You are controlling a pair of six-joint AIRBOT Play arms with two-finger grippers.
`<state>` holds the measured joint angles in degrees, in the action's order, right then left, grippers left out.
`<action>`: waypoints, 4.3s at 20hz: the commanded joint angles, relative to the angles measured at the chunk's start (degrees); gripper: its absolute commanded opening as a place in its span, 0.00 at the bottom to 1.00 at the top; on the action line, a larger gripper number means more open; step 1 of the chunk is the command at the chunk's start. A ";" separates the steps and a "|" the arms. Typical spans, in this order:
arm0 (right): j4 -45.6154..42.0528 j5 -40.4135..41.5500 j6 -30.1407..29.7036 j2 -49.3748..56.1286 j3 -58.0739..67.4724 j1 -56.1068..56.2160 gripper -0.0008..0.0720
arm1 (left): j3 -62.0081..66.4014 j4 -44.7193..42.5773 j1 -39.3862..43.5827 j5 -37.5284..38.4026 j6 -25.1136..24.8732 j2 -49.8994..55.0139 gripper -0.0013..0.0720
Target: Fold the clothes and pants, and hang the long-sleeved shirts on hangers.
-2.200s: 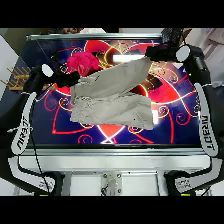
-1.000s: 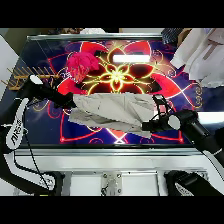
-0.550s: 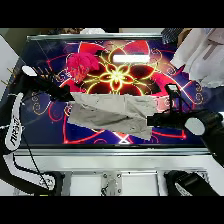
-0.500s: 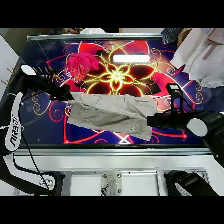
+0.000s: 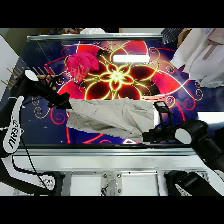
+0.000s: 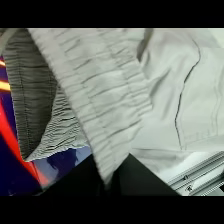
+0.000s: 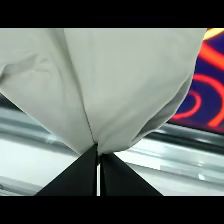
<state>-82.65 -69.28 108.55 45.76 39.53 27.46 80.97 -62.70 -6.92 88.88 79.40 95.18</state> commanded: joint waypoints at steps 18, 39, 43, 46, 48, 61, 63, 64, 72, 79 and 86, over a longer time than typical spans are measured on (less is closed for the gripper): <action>18.49 -6.73 -21.38 0.11 4.13 -41.92 1.00 | -4.98 -0.24 2.05 -7.69 2.71 -21.73 0.93; 61.99 16.41 -50.31 36.46 -5.88 -27.56 0.98 | -22.80 -0.17 24.65 -22.01 4.04 -28.09 0.04; 64.39 16.94 -56.63 36.44 -4.26 -25.86 0.02 | -22.80 -0.17 24.65 -21.99 4.79 -28.09 0.04; 61.44 16.76 -56.54 36.24 0.98 -27.19 0.02 | -22.80 -0.17 24.65 -21.97 5.07 -28.09 0.04; 54.97 16.76 -53.18 35.85 8.46 -29.88 0.02 | -22.80 -0.20 24.65 -21.92 5.09 -28.09 0.04; 7.74 27.15 -16.63 29.86 35.91 -57.75 0.01 | -22.80 -0.20 24.65 -22.05 6.58 -28.09 0.04; -5.86 27.06 -4.11 26.29 33.33 -58.14 0.01 | -22.80 -0.22 24.65 -22.05 6.56 -28.09 0.04; -11.08 27.04 1.60 23.98 30.95 -58.12 0.01 | -22.80 -0.22 24.65 -22.05 6.56 -28.09 0.04; -16.28 16.85 15.96 3.65 1.84 -55.76 0.01 | -22.80 -0.22 24.65 -21.99 6.56 -28.09 0.04; -8.87 8.31 14.01 -2.78 -6.16 -42.29 0.02 | -22.80 -0.22 24.65 -21.79 6.54 -28.09 0.04; -8.61 4.57 13.79 -1.46 -6.12 -33.44 0.15 | -22.80 -0.28 24.65 -21.75 6.54 -28.09 0.04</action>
<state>-91.59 -62.19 122.74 44.21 33.61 -8.27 58.19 -62.96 17.69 67.05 85.95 67.13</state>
